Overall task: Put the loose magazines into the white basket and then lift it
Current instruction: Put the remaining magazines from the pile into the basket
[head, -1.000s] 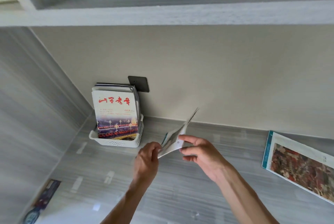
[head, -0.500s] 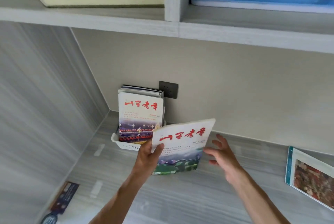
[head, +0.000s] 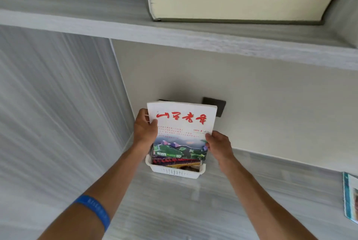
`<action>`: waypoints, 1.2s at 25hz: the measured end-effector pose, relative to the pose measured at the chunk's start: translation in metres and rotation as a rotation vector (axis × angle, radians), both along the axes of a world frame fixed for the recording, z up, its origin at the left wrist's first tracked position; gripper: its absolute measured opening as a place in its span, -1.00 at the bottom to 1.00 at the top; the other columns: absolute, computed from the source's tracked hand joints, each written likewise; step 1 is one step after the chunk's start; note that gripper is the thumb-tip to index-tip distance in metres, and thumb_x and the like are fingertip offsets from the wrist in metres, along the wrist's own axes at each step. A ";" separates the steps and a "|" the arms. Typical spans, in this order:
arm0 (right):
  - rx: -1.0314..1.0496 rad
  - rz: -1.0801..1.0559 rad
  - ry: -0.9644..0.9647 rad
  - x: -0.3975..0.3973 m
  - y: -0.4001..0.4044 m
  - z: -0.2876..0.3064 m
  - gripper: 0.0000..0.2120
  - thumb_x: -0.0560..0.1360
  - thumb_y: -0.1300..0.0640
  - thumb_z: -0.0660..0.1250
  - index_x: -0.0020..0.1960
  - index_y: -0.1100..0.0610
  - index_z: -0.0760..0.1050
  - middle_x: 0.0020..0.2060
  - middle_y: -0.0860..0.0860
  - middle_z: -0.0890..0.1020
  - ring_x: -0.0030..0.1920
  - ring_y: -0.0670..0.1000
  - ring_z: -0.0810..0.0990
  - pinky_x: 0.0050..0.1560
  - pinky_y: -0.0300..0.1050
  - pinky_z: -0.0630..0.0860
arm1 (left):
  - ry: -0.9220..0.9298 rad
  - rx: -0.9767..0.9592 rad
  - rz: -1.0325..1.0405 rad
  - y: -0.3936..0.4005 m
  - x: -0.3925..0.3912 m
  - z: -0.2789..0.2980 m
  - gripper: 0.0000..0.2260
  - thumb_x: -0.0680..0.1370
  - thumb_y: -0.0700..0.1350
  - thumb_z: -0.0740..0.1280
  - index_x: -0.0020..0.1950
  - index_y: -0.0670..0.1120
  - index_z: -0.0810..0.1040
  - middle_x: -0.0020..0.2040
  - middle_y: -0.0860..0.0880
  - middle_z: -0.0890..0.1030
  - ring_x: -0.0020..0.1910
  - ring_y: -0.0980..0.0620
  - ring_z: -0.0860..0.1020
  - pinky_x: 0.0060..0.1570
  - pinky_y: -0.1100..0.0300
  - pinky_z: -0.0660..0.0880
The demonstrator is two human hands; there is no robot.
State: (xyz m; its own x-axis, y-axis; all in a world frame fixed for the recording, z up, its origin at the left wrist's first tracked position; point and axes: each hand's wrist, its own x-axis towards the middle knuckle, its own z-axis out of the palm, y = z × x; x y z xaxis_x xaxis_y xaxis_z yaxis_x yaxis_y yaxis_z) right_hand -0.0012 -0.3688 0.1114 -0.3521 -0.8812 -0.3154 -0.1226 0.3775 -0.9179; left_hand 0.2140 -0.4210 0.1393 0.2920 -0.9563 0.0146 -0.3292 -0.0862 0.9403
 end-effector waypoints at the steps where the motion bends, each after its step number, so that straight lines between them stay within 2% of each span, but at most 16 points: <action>1: 0.030 0.004 0.023 0.004 -0.003 -0.004 -0.84 0.54 0.17 0.24 -0.08 0.17 0.59 -0.27 0.04 0.66 -0.24 0.09 0.61 -0.06 0.03 0.57 | -0.009 0.012 0.006 -0.003 0.003 -0.007 -0.82 0.53 -0.28 0.30 0.01 -0.02 0.42 -0.04 -0.01 0.60 -0.14 0.05 0.57 -0.50 0.49 0.41; 4: 0.092 -0.013 -0.083 0.009 -0.008 -0.013 -0.87 0.56 0.18 0.22 -0.13 0.11 0.51 -0.09 0.24 0.65 -0.16 0.17 0.61 0.14 0.19 0.55 | -0.068 0.054 -0.025 -0.012 0.013 -0.029 -0.86 0.53 -0.23 0.30 -0.02 0.01 0.43 -0.06 0.02 0.61 -0.20 0.18 0.56 -0.45 0.47 0.38; 5: 0.110 -0.019 -0.119 0.010 -0.010 -0.015 -0.88 0.57 0.16 0.20 -0.10 0.12 0.49 -0.10 0.24 0.64 -0.11 0.24 0.64 0.15 0.19 0.54 | -0.059 0.072 -0.019 -0.014 0.017 -0.036 -0.86 0.53 -0.22 0.31 -0.03 0.01 0.44 -0.06 0.00 0.63 -0.20 0.17 0.56 -0.40 0.40 0.40; 7: 0.152 -0.008 -0.123 0.011 -0.015 -0.021 -0.86 0.59 0.11 0.18 -0.06 0.14 0.47 -0.19 0.12 0.62 -0.03 0.31 0.65 0.14 0.16 0.55 | -0.023 0.094 -0.002 -0.015 0.023 -0.047 -0.86 0.52 -0.23 0.33 -0.05 0.00 0.46 -0.05 -0.05 0.65 -0.16 0.06 0.60 -0.36 0.30 0.43; 9: 0.153 0.020 -0.086 0.012 -0.018 -0.028 -0.83 0.58 0.10 0.19 -0.09 0.14 0.49 -0.15 0.16 0.62 -0.14 0.24 0.64 0.01 0.10 0.59 | 0.003 0.117 -0.006 -0.015 0.023 -0.054 -0.86 0.52 -0.23 0.33 -0.02 -0.01 0.47 0.01 -0.10 0.66 -0.12 -0.02 0.62 -0.34 0.26 0.48; 11: 0.155 0.077 0.020 0.011 -0.018 -0.038 -0.77 0.57 0.10 0.20 0.10 0.22 0.51 0.03 0.20 0.62 -0.11 0.14 0.57 -0.12 -0.06 0.48 | 0.082 0.146 -0.024 -0.014 0.023 -0.056 -0.78 0.52 -0.24 0.32 0.11 0.00 0.48 0.16 -0.13 0.63 0.01 -0.07 0.61 -0.19 0.17 0.56; 12: 0.165 0.085 0.123 0.008 -0.016 -0.042 -0.68 0.56 0.09 0.21 0.23 0.24 0.47 0.16 0.19 0.60 -0.01 0.14 0.57 -0.07 -0.12 0.42 | 0.116 0.172 -0.026 -0.012 0.022 -0.055 -0.68 0.51 -0.25 0.33 0.23 0.01 0.46 0.25 -0.12 0.58 0.11 -0.08 0.59 -0.06 0.13 0.57; 14: 0.168 0.077 0.238 -0.001 -0.002 -0.042 -0.58 0.55 0.05 0.21 0.35 0.19 0.38 0.31 0.16 0.53 0.12 0.09 0.55 0.04 -0.15 0.35 | 0.041 0.184 -0.027 0.004 0.013 -0.055 -0.47 0.50 -0.27 0.32 0.42 0.06 0.32 0.39 -0.07 0.46 0.27 -0.08 0.50 0.17 0.07 0.50; 15: 0.162 0.077 0.214 -0.004 0.010 -0.042 -0.56 0.55 0.02 0.22 0.38 0.16 0.37 0.34 0.15 0.50 0.15 0.06 0.55 0.09 -0.17 0.35 | -0.015 0.142 -0.065 0.017 0.006 -0.055 -0.43 0.51 -0.27 0.31 0.46 0.09 0.27 0.41 -0.03 0.44 0.29 -0.06 0.48 0.20 0.05 0.49; 17: 0.198 0.068 0.156 -0.023 0.048 -0.049 -0.53 0.55 -0.01 0.25 0.41 0.10 0.36 0.38 0.10 0.46 0.26 0.06 0.50 0.22 -0.13 0.39 | -0.062 0.071 -0.217 0.056 -0.027 -0.062 -0.42 0.52 -0.25 0.31 0.47 0.14 0.25 0.33 0.04 0.46 0.21 0.00 0.50 0.13 0.08 0.50; 18: 0.249 0.053 0.130 -0.036 0.071 -0.055 -0.53 0.54 -0.01 0.27 0.41 0.08 0.37 0.37 0.06 0.46 0.27 0.04 0.48 0.22 -0.13 0.42 | -0.068 0.075 -0.308 0.076 -0.047 -0.069 -0.43 0.53 -0.23 0.32 0.47 0.12 0.26 0.29 0.04 0.47 0.18 0.00 0.50 0.11 0.10 0.48; 20: 0.330 0.002 0.108 -0.072 0.119 -0.070 -0.58 0.54 0.01 0.30 0.37 0.10 0.42 0.24 0.01 0.50 0.23 0.01 0.52 0.04 -0.25 0.46 | -0.063 0.125 -0.480 0.114 -0.094 -0.083 -0.44 0.53 -0.23 0.33 0.49 0.07 0.28 0.37 -0.02 0.47 0.27 -0.04 0.50 0.22 0.06 0.46; 23: 0.361 -0.085 0.128 -0.139 0.185 -0.089 -0.91 0.53 0.10 0.30 0.02 0.06 0.53 -0.05 -0.02 0.54 0.04 0.00 0.53 -0.11 -0.22 0.41 | -0.047 0.188 -0.686 0.164 -0.165 -0.092 -0.42 0.53 -0.27 0.32 0.50 0.06 0.26 0.47 -0.01 0.38 0.43 -0.03 0.38 0.41 -0.02 0.33; 25: 0.385 -0.185 0.123 -0.191 0.228 -0.093 -0.94 0.52 0.12 0.29 -0.03 0.04 0.53 -0.12 -0.03 0.52 -0.05 -0.01 0.49 -0.17 -0.21 0.38 | -0.032 0.196 -0.805 0.198 -0.224 -0.089 -0.40 0.52 -0.27 0.30 0.51 0.08 0.25 0.48 0.06 0.35 0.44 0.06 0.33 0.44 -0.01 0.30; 28: 0.399 -0.367 0.063 -0.279 0.280 -0.102 -0.86 0.49 0.15 0.31 0.03 0.09 0.56 -0.09 0.04 0.54 -0.12 0.01 0.49 -0.08 -0.13 0.44 | -0.031 0.188 -0.948 0.243 -0.318 -0.084 -0.40 0.51 -0.24 0.30 0.51 0.10 0.24 0.49 0.09 0.34 0.45 0.11 0.31 0.45 0.04 0.28; 30: 0.399 -0.438 0.034 -0.342 0.313 -0.109 -0.81 0.49 0.20 0.32 0.10 0.16 0.57 0.00 0.10 0.55 -0.02 0.06 0.51 0.09 0.01 0.51 | -0.077 0.208 -1.011 0.268 -0.379 -0.082 -0.41 0.53 -0.18 0.29 0.51 0.14 0.21 0.50 0.11 0.31 0.47 0.09 0.29 0.46 0.07 0.26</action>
State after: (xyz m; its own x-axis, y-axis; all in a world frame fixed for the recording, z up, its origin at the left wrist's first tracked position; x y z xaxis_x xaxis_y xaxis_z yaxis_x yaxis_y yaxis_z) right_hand -0.3437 -0.0560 0.0025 -0.6720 -0.4671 -0.5746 0.0955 0.7148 -0.6928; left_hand -0.1651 -0.1531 0.0573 -0.6437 -0.7401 -0.1946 -0.3967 0.1053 0.9119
